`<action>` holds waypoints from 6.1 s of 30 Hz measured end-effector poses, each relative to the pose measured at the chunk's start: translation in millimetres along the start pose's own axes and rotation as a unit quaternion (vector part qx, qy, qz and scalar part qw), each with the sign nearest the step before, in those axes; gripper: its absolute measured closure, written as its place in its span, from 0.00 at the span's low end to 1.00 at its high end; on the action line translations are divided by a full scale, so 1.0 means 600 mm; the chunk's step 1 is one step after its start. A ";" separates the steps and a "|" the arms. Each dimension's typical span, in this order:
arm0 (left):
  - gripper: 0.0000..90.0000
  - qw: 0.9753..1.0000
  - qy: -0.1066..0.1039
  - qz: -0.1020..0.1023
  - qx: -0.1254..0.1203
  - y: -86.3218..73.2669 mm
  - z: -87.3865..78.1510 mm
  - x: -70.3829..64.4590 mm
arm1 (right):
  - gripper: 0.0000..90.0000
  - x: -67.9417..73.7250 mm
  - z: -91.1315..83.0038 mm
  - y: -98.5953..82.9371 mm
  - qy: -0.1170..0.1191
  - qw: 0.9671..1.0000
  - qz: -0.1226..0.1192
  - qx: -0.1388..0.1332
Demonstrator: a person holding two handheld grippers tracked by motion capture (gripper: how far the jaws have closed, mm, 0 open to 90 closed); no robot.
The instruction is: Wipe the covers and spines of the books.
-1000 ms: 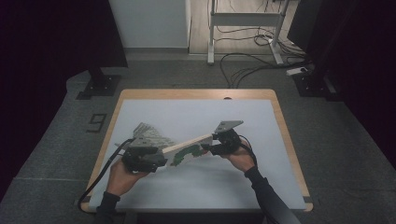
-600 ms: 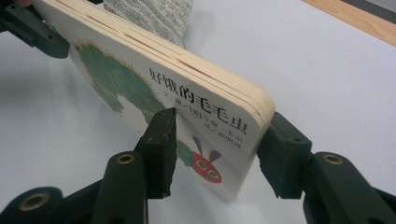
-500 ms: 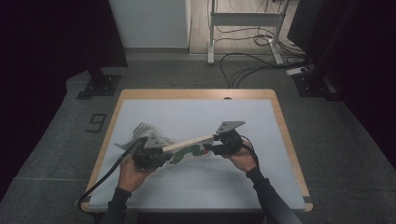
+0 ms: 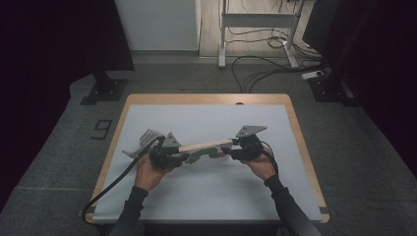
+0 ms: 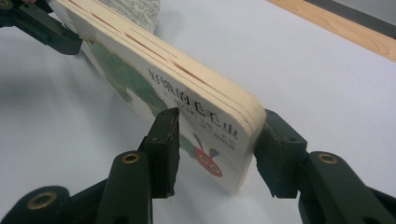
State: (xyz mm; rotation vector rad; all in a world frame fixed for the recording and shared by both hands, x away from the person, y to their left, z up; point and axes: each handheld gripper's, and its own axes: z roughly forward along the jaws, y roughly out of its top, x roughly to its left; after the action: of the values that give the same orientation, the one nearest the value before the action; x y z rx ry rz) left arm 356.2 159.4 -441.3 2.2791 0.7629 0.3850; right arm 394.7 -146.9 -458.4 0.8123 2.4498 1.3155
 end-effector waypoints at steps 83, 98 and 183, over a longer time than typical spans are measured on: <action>0.38 0.998 -0.018 -0.039 0.041 -0.119 0.053 -0.081 | 0.43 0.050 0.000 -0.151 0.026 0.999 0.014 0.044; 0.21 0.998 -0.014 -0.058 0.035 -0.115 0.026 -0.054 | 0.28 0.024 -0.032 -0.164 -0.012 0.998 0.026 0.047; 0.76 0.996 0.001 -0.089 -0.002 -0.018 -0.005 0.099 | 0.06 -0.022 -0.059 -0.196 -0.104 0.990 0.063 0.071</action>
State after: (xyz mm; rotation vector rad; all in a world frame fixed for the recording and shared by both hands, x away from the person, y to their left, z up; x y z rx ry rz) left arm 396.8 204.3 -443.5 2.1868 0.9557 0.3045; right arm 347.5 -230.3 -535.9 1.0974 2.3797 1.0449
